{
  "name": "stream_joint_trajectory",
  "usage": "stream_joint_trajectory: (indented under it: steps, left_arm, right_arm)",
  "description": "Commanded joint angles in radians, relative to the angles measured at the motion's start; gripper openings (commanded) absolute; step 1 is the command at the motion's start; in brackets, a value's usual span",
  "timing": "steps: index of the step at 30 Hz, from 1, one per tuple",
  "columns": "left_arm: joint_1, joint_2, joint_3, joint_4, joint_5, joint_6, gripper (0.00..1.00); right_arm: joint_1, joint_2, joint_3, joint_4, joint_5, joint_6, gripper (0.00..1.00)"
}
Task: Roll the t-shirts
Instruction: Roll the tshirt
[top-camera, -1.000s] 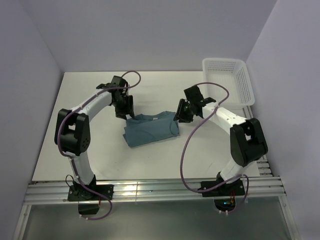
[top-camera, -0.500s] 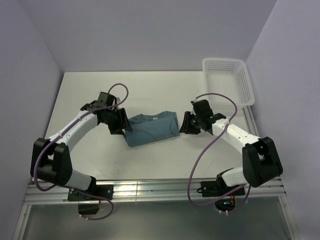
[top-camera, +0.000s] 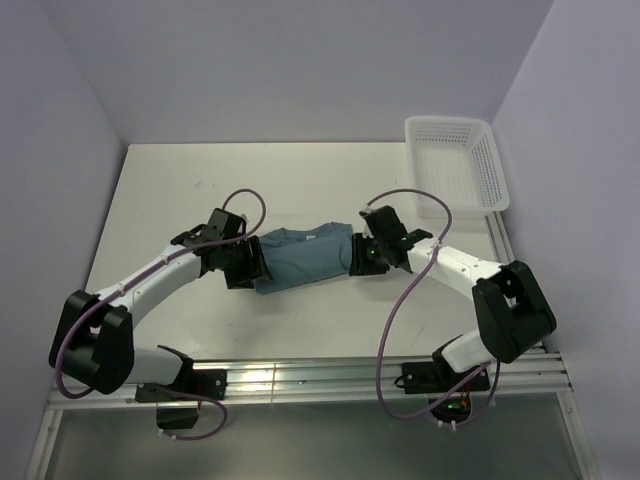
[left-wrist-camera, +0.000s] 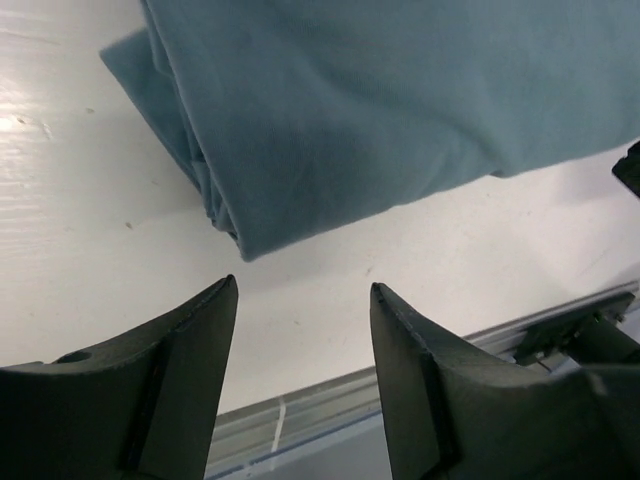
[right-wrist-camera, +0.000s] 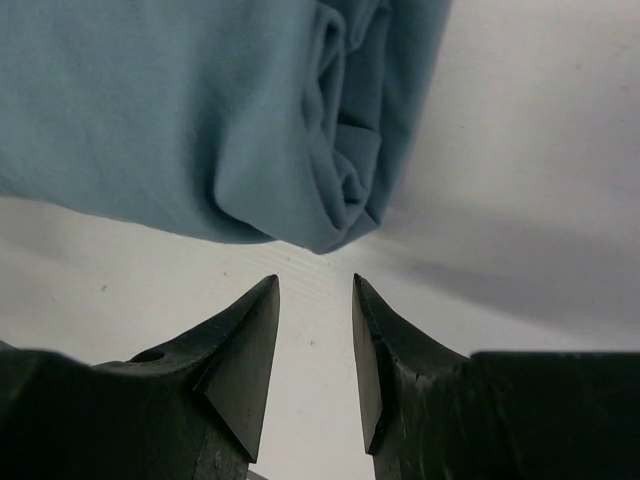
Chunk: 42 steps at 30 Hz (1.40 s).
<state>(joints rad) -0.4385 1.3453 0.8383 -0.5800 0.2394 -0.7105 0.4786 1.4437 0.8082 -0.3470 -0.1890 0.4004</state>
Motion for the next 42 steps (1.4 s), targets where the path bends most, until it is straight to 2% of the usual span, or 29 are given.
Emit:
stream_joint_trajectory:
  steps: [1, 3, 4, 8, 10, 16, 18, 23, 25, 27, 28, 29, 30, 32, 33, 36, 37, 40, 42]
  left_arm:
    - [-0.020, -0.008, 0.007, 0.063, -0.086, 0.003, 0.62]
    - [-0.040, -0.002, 0.007, 0.075, -0.126, 0.014, 0.66]
    - [-0.046, 0.002, 0.008, 0.089, -0.135, 0.017, 0.76]
    - [-0.072, 0.043, 0.019, 0.098, -0.166, 0.036, 0.77]
    - [-0.089, 0.054, 0.025, 0.098, -0.169, 0.046, 0.88]
    - [-0.105, 0.081, 0.022, 0.115, -0.172, 0.062, 0.87]
    - [-0.108, 0.092, 0.021, 0.127, -0.167, 0.068, 0.83]
    - [-0.115, 0.110, 0.010, 0.149, -0.167, 0.078, 0.66]
    - [-0.121, 0.112, 0.002, 0.155, -0.167, 0.080, 0.60]
    - [-0.128, 0.117, -0.005, 0.155, -0.173, 0.083, 0.49]
    - [-0.126, 0.120, -0.007, 0.157, -0.175, 0.083, 0.44]
    - [-0.128, 0.126, -0.005, 0.155, -0.178, 0.085, 0.33]
    - [-0.128, 0.132, -0.004, 0.155, -0.178, 0.085, 0.29]
    - [-0.128, 0.143, 0.001, 0.148, -0.183, 0.082, 0.22]
    - [-0.128, 0.143, 0.004, 0.146, -0.186, 0.079, 0.22]
    - [-0.129, 0.132, -0.002, 0.144, -0.180, 0.075, 0.27]
    - [-0.129, 0.129, -0.004, 0.143, -0.180, 0.075, 0.39]
    - [-0.131, 0.103, -0.018, 0.131, -0.183, 0.074, 0.65]
    - [-0.129, 0.087, -0.028, 0.129, -0.177, 0.075, 0.64]
  right_arm:
    - [0.038, 0.024, 0.052, 0.042, 0.083, -0.057, 0.42]
    - [0.044, 0.056, 0.078, 0.022, 0.117, -0.064, 0.42]
    - [0.048, 0.069, 0.086, 0.017, 0.138, -0.069, 0.42]
    - [0.049, 0.109, 0.124, 0.000, 0.187, -0.072, 0.42]
    - [0.054, 0.121, 0.134, -0.004, 0.206, -0.077, 0.42]
    - [0.057, 0.175, 0.164, 0.003, 0.200, -0.090, 0.41]
    - [0.058, 0.187, 0.172, 0.017, 0.194, -0.095, 0.40]
    - [0.063, 0.216, 0.192, 0.039, 0.158, -0.109, 0.35]
    - [0.063, 0.233, 0.200, 0.052, 0.148, -0.113, 0.30]
    - [0.064, 0.242, 0.209, 0.065, 0.138, -0.120, 0.24]
    - [0.068, 0.242, 0.212, 0.066, 0.138, -0.117, 0.21]
    - [0.068, 0.239, 0.213, 0.068, 0.138, -0.117, 0.17]
    - [0.069, 0.235, 0.212, 0.069, 0.137, -0.117, 0.10]
    - [0.069, 0.227, 0.210, 0.066, 0.138, -0.112, 0.03]
    - [0.069, 0.219, 0.209, 0.065, 0.138, -0.110, 0.00]
    - [0.069, 0.204, 0.197, 0.066, 0.128, -0.101, 0.00]
    - [0.069, 0.201, 0.197, 0.066, 0.128, -0.100, 0.00]
    - [0.069, 0.202, 0.201, 0.062, 0.120, -0.097, 0.00]
    - [0.069, 0.201, 0.204, 0.060, 0.122, -0.095, 0.00]
